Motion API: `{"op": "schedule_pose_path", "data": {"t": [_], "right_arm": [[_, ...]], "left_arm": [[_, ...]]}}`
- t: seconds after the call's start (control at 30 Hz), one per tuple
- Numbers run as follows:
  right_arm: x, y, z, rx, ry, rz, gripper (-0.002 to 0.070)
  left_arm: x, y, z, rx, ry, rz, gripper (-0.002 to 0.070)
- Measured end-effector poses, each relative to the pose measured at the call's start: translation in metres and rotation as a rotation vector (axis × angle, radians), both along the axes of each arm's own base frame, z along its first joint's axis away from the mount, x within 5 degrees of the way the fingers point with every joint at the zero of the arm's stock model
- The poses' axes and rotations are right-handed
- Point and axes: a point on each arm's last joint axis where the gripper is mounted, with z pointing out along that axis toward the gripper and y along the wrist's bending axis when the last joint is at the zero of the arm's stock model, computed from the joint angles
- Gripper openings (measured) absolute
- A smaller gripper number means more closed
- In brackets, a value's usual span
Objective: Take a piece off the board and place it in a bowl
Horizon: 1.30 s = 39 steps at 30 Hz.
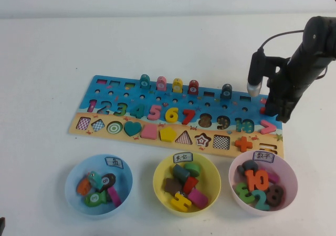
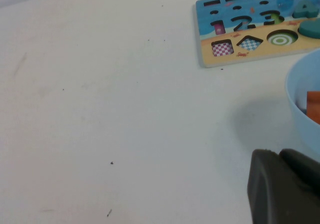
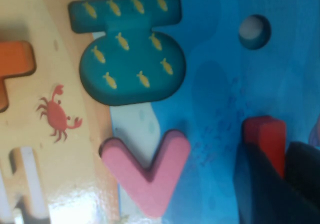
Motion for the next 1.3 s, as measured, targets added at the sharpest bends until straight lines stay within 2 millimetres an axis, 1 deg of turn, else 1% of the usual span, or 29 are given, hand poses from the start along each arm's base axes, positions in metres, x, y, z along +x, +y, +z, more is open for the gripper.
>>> {"op": "schedule_pose_path", "data": {"t": [0.23, 0.53, 0.83, 1.23, 1.3], "right_arm": [[0.002, 0.001, 0.002, 0.001, 0.0, 0.002, 0.0079], [0.007, 0.003, 0.008, 0.005, 0.043, -0.01, 0.0076], [0.006, 0.003, 0.012, 0.014, 0.066, -0.019, 0.0071], [0.005, 0.004, 0.012, 0.02, 0.081, -0.021, 0.0071], [0.004, 0.004, 0.014, 0.018, 0.097, -0.027, 0.0071]], "left_arm": [[0.0, 0.0, 0.0, 0.0, 0.0, 0.0, -0.0004], [0.0, 0.0, 0.0, 0.0, 0.0, 0.0, -0.0004], [0.0, 0.0, 0.0, 0.0, 0.0, 0.0, -0.0005], [0.0, 0.0, 0.0, 0.0, 0.0, 0.0, -0.0005], [0.0, 0.0, 0.0, 0.0, 0.0, 0.0, -0.0005]]}}
